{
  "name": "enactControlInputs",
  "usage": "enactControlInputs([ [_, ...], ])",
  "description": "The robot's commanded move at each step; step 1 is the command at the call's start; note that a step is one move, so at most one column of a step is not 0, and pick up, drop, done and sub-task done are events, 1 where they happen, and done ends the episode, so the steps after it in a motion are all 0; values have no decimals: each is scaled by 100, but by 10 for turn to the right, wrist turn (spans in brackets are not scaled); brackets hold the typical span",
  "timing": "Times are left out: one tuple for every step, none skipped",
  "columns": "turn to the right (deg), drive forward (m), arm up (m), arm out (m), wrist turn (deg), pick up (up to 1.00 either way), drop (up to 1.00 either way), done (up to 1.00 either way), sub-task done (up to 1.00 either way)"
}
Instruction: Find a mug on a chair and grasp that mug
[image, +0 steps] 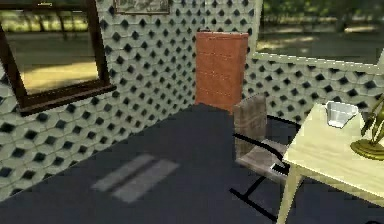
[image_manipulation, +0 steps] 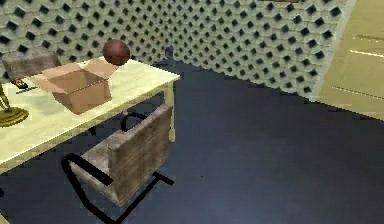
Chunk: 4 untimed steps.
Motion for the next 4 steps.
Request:
enactControlInputs([
  [0, 35, 0, 0, 0, 0, 0, 0, 0],
  [-90, 0, 0, 0, 0, 0, 0, 0, 0],
  [0, 25, 0, 0, 0, 0, 0, 0, 0],
  [-330, 0, 0, 0, 0, 0, 0, 0, 0],
])
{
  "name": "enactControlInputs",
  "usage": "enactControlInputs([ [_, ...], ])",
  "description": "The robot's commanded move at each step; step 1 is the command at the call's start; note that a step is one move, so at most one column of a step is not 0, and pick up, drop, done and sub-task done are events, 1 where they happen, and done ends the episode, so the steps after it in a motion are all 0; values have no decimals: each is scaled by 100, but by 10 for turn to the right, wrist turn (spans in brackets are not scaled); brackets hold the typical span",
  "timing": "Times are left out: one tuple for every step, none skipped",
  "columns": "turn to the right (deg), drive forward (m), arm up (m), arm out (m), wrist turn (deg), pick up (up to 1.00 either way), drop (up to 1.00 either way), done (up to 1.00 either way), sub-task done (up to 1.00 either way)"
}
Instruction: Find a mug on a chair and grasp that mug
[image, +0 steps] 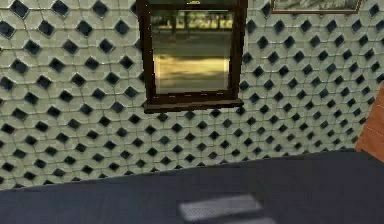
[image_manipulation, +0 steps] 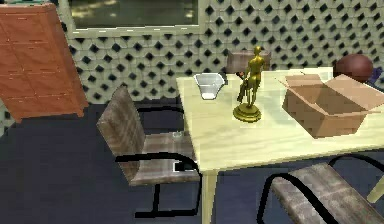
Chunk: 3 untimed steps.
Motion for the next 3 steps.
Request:
enactControlInputs([
  [-30, 0, 0, 0, 0, 0, 0, 0, 0],
  [450, 0, 0, 0, 0, 0, 0, 0, 0],
  [270, 0, 0, 0, 0, 0, 0, 0, 0],
])
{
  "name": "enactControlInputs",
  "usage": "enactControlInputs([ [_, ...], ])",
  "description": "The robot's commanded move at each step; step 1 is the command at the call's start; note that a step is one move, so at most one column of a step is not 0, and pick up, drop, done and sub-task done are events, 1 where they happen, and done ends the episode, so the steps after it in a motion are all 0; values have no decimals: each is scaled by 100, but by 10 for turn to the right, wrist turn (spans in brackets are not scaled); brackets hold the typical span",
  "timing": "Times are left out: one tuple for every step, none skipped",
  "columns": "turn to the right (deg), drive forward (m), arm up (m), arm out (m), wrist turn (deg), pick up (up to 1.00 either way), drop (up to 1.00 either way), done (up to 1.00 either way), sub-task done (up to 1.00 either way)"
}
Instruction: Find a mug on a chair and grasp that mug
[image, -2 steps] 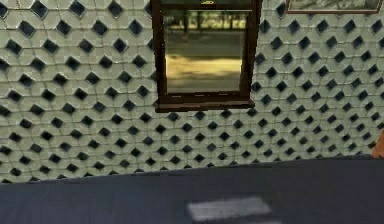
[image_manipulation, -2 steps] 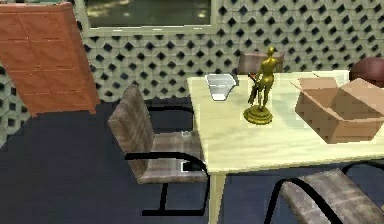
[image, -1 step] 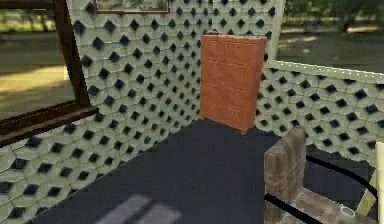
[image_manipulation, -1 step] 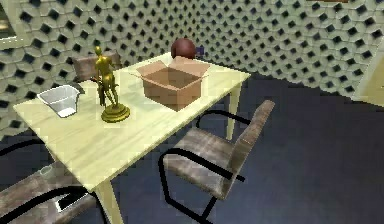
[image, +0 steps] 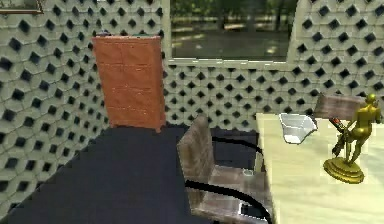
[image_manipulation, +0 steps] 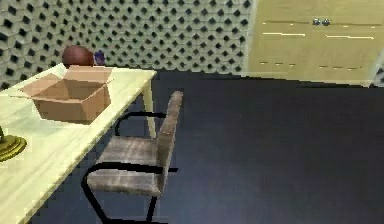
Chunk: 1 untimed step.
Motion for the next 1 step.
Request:
enactControlInputs([
  [0, 55, 0, 0, 0, 0, 0, 0, 0],
])
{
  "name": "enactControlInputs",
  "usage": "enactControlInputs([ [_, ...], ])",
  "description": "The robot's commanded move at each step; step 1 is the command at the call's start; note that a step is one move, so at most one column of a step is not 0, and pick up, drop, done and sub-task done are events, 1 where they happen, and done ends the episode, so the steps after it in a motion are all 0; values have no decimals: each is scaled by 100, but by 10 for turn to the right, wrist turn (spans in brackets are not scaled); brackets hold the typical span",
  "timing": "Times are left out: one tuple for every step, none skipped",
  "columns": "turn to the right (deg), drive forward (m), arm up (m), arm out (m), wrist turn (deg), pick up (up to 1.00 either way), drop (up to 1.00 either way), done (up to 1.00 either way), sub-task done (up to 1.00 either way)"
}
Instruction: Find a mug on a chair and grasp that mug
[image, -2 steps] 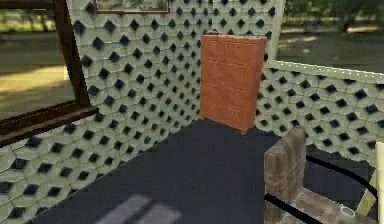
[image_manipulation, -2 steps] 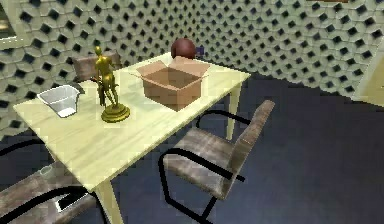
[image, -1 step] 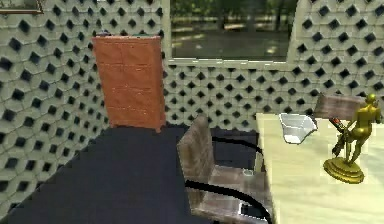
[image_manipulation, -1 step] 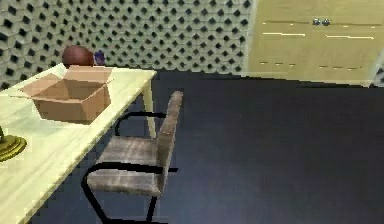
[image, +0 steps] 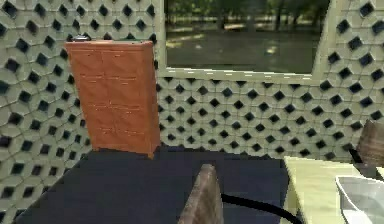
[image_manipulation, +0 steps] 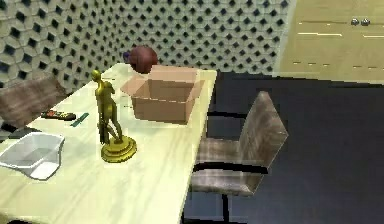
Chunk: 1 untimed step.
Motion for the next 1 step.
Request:
enactControlInputs([
  [-450, 0, 0, 0, 0, 0, 0, 0, 0],
])
